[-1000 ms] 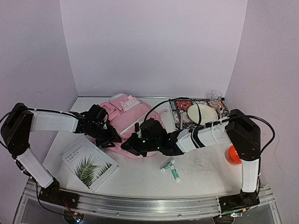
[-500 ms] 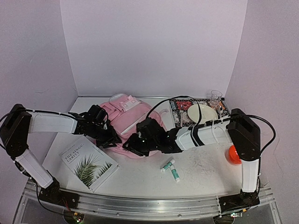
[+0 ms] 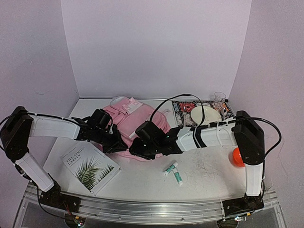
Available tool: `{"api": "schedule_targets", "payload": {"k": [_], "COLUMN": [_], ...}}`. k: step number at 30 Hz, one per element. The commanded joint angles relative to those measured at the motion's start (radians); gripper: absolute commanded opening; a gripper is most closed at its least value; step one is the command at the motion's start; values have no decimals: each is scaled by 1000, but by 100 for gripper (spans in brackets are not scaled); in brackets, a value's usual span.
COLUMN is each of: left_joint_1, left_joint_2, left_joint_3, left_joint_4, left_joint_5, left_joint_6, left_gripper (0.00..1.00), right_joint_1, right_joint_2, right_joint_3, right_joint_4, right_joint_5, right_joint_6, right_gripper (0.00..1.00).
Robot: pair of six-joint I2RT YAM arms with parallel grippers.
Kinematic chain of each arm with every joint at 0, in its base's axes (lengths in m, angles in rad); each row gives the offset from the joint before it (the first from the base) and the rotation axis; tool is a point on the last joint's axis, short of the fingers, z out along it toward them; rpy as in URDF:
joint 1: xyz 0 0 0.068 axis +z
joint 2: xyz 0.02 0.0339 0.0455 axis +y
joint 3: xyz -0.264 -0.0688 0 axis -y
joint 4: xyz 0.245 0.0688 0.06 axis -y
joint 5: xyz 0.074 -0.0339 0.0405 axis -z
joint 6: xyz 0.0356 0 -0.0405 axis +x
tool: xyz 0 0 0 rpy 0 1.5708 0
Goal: Pack the student bag
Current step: Hold the second largest pocket of the student bag, then zip the student bag into the second largest pocket of the bag.
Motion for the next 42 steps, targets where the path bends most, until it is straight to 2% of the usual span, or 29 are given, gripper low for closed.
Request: {"api": "schedule_targets", "payload": {"k": [1, 7, 10, 15, 19, 26, 35, 42], "left_joint_1": [-14, -19, -19, -19, -19, -18, 44, 186], "left_joint_2": [-18, -9, -11, -26, -24, -29, -41, -85], "left_joint_3": [-18, -35, -41, -54, -54, -56, -63, -61], "left_joint_4": [111, 140, 145, 145, 144, 115, -2, -86], "left_joint_5": [57, 60, 59, 37, 35, -30, -151, -197], "left_joint_6": [-51, -74, -77, -81, -79, -41, 64, 155], "left_gripper": [9, 5, 4, 3, 3, 0, 0, 0], "right_joint_1": [11, 18, 18, 18, 18, 18, 6, -16], "right_joint_2": [-4, 22, 32, 21, 12, -31, -138, -201], "right_joint_3": [22, 61, 76, 45, 17, -13, -89, -148], "right_joint_4": [-174, -200, -202, -203, -203, -204, -214, -220], "right_joint_5": [108, 116, 117, 104, 103, 117, 152, 164], "right_joint_6": [-22, -32, -40, -34, -25, -40, -97, -150], "right_gripper": [46, 47, 44, 27, 20, 0, 0, 0]}}
